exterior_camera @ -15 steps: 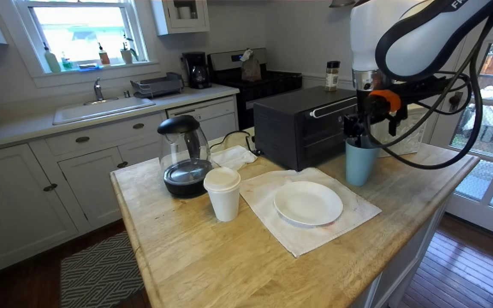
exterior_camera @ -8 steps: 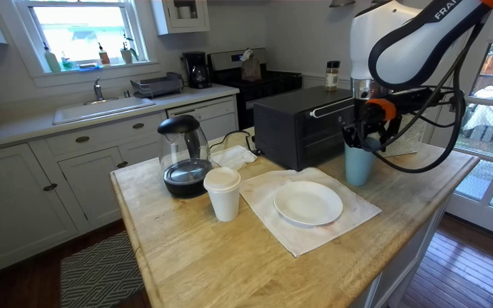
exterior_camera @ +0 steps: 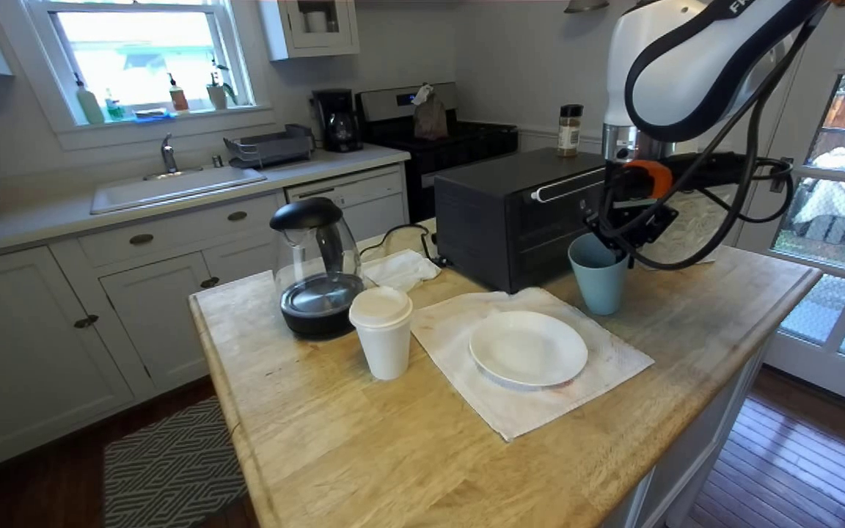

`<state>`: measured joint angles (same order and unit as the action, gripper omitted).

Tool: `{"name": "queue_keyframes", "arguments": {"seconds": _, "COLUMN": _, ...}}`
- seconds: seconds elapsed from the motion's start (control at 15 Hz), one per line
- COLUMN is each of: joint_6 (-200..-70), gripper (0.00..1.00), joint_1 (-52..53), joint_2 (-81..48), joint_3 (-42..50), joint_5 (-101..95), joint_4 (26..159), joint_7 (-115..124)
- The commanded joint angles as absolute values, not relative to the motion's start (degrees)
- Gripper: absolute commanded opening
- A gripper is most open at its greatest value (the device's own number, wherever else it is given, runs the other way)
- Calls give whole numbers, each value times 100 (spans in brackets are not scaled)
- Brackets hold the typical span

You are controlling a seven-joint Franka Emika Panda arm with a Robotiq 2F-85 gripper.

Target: Put the plate on the paper towel, then put the grey cup on the plate

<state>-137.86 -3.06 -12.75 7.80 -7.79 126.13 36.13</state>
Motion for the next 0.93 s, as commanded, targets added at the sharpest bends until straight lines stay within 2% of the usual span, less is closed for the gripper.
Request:
{"name": "queue_keyframes", "arguments": {"seconds": 0.0, "joint_6": -13726, "gripper": 0, "joint_1": -260, "joint_2": -910, "joint_3": 783, "joint_5": -601, "joint_4": 12799, "joint_7": 3447}}
{"name": "queue_keyframes", "arguments": {"seconds": 0.33, "joint_6": -13582, "gripper": 1, "joint_1": -159, "joint_2": -401, "joint_3": 697, "joint_5": -739, "joint_4": 12952, "joint_7": 3468}}
{"name": "queue_keyframes", "arguments": {"seconds": 0.87, "joint_6": -13345, "gripper": 1, "joint_1": -14, "joint_2": -114, "joint_3": 146, "joint_5": 244, "joint_4": 13145, "joint_7": 2383}}
